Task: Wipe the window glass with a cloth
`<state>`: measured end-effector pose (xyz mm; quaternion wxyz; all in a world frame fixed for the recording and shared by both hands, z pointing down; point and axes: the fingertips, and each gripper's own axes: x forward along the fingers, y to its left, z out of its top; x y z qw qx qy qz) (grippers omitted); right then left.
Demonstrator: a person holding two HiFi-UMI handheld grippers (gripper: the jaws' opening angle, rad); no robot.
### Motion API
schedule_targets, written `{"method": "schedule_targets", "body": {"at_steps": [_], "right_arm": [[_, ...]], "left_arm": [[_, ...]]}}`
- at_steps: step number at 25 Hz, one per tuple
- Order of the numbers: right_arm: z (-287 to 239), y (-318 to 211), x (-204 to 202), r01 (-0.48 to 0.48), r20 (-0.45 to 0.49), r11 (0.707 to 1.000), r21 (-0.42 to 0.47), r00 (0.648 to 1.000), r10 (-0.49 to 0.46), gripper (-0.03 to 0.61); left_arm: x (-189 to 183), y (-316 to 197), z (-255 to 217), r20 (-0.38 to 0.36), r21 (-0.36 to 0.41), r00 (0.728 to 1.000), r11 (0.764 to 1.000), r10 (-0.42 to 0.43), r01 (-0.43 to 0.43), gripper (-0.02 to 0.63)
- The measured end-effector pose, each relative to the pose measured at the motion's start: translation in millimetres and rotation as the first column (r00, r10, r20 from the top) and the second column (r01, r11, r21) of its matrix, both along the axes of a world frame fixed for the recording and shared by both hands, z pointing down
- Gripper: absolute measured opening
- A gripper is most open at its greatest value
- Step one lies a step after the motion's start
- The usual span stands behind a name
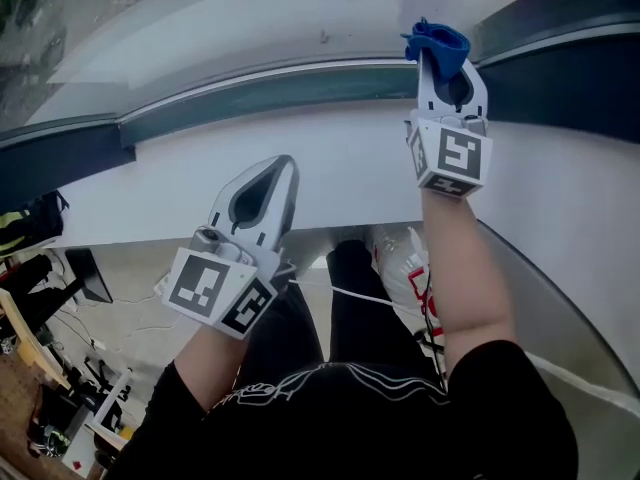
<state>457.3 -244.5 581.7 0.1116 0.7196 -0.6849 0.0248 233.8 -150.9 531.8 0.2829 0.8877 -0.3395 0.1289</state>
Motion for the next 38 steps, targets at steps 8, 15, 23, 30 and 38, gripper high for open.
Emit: {"method": "schedule_targets", "body": {"at_steps": [8,15,23,30,38], "right_arm": [[6.3,16.0,84.6,-0.154,0.02,0.988,0.014,0.988,0.154,0.08],[7.4,28.1,114.0,-0.246,0.097,0.969,-0.014,0.964,0.246,0.078],[-22.7,34.1,94.9,-0.269,0.134,0.963,0.01,0.955,0.266,0.078],[-92.6,45.0,-27.9,-0.102,0.262,0.995,0.023,0.961,0.092,0.078],[-287.7,129.7,-210.1,0.266,0.347,0.96,0.086,0.895,-0.279,0.08]], "left_arm": [[49.2,3.3,7.5,0.006,0.006,0.998,0.998,0.063,-0.063,0.006],[65.0,12.5,4.8,-0.005,0.006,0.997,0.997,0.082,-0.082,0.006],[49.8,19.8,-12.8,-0.05,0.001,0.995,0.996,0.088,-0.088,0.006],[-32.6,26.8,-82.1,-0.039,0.083,0.994,0.992,0.103,-0.1,0.006],[-152.4,81.4,-241.0,-0.057,0.202,0.986,0.969,0.156,-0.141,0.006]]}}
